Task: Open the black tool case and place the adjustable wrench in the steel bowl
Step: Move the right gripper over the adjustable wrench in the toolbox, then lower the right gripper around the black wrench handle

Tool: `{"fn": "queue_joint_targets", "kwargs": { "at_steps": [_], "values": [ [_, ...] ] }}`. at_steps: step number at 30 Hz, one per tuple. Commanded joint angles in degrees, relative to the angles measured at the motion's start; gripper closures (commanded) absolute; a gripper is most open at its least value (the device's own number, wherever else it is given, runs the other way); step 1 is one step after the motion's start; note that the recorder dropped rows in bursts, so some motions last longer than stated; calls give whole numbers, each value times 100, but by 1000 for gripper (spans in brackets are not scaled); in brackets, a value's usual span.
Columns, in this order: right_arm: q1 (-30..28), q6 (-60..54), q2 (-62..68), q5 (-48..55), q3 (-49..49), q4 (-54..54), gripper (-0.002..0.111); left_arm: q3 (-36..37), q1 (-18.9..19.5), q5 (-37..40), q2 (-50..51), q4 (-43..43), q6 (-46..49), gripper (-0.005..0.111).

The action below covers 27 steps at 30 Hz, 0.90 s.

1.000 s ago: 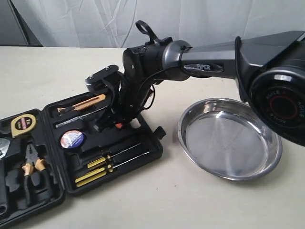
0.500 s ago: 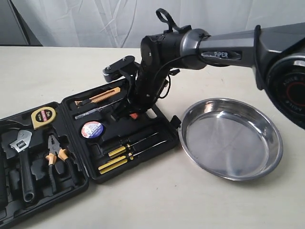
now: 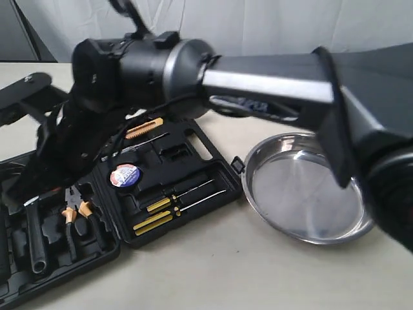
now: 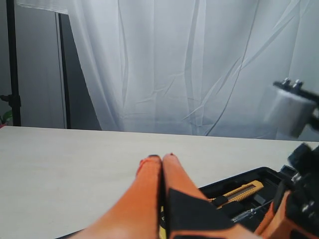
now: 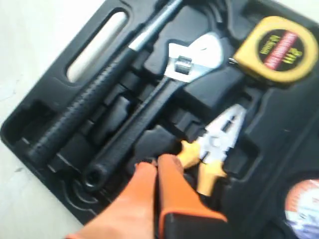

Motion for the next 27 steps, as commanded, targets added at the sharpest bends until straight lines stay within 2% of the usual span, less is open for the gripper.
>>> {"fn": "queue_joint_targets", "kwargs": {
  "at_steps": [1, 6, 8, 11, 12, 18, 27],
  "values": [
    [272, 363, 755, 195, -860, -17, 109, 27, -28, -14, -30, 17, -5, 107],
    [274, 843, 1559, 649, -2028, -15, 108, 27, -28, -14, -30, 17, -5, 107],
    [274, 851, 1667, 593, -2134, 2, 98, 27, -28, -14, -30, 17, -5, 107],
    [262, 1109, 1779, 557, -2144, -38, 63, 27, -28, -14, -30, 17, -5, 107],
    [262, 1187, 1827, 557, -2144, -58, 59, 27, -28, -14, -30, 17, -5, 107],
    [262, 1359, 2105, 410, -2144, -77, 79, 27, -28, -14, -30, 17, -5, 107],
    [262, 1455, 2346, 292, -2144, 152, 79, 27, -28, -14, -30, 17, -5, 107]
  ]
}}
